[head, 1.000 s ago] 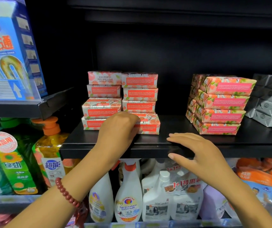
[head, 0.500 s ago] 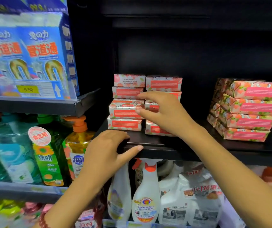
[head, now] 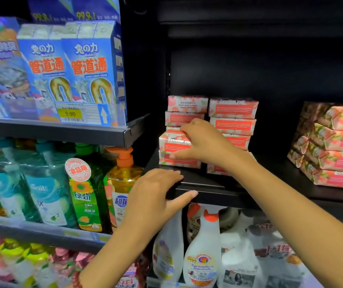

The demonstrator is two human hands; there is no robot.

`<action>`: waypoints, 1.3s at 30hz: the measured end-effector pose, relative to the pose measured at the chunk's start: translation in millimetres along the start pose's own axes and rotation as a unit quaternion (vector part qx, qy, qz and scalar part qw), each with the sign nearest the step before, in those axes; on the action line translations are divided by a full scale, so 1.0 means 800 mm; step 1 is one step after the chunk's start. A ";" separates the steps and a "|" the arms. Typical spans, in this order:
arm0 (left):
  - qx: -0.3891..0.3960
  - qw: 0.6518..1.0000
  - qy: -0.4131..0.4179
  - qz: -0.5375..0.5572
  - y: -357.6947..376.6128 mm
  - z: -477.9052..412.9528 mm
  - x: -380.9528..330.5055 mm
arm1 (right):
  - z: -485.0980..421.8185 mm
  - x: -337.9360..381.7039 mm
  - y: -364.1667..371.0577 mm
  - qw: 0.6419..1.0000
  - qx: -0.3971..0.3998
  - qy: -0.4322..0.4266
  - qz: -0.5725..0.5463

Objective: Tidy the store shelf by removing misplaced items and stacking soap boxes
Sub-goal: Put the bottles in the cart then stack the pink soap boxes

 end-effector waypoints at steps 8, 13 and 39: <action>-0.066 0.997 -0.004 0.027 -0.030 -0.028 0.015 | 0.065 -0.009 -0.042 0.991 -0.097 0.017 -0.092; 0.041 0.999 -0.028 -0.010 -0.023 -0.086 0.015 | 0.124 -0.043 -0.049 0.981 -0.131 0.067 -0.123; 0.034 0.994 -0.105 0.021 -0.038 -0.055 0.005 | 0.107 -0.075 -0.027 0.991 -0.086 0.026 -0.101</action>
Point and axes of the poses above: each hand's wrist, its own z-axis away from the middle knuckle, its own y-axis out of the palm, x = y × z, the point moved 3 cm from there along -z, towards the middle knuckle, and after that the axes turned 4 degrees about x, right-handed, at the moved point
